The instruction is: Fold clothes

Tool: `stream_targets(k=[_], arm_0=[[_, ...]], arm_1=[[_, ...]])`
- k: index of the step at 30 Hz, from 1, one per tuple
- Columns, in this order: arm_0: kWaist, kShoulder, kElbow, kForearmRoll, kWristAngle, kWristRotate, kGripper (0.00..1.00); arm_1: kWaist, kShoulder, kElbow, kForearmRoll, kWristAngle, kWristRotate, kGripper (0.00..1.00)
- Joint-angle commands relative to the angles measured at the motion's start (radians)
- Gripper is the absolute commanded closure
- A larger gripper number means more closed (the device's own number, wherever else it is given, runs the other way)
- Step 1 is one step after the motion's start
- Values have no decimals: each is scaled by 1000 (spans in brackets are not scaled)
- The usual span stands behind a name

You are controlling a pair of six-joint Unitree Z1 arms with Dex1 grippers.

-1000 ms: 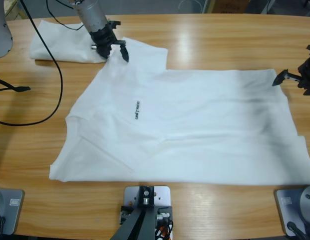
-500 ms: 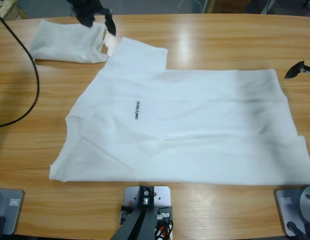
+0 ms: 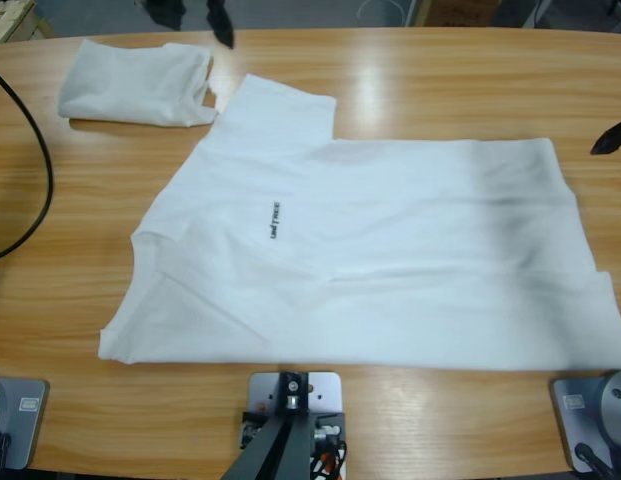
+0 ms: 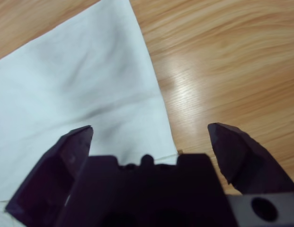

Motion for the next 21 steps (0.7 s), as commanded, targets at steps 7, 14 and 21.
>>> stream_targets(k=[7, 14, 21], arm_0=[[148, -247, 522, -497, -398, -7, 20], [232, -100, 508, -562, -670, 13, 41], [200, 49, 434, -559, -605, -18, 41]], arm_1=[[20, -10, 35, 7, -15, -24, 0], [20, 20, 31, -1, -33, -39, 0], [20, 69, 30, -19, -39, -41, 0]])
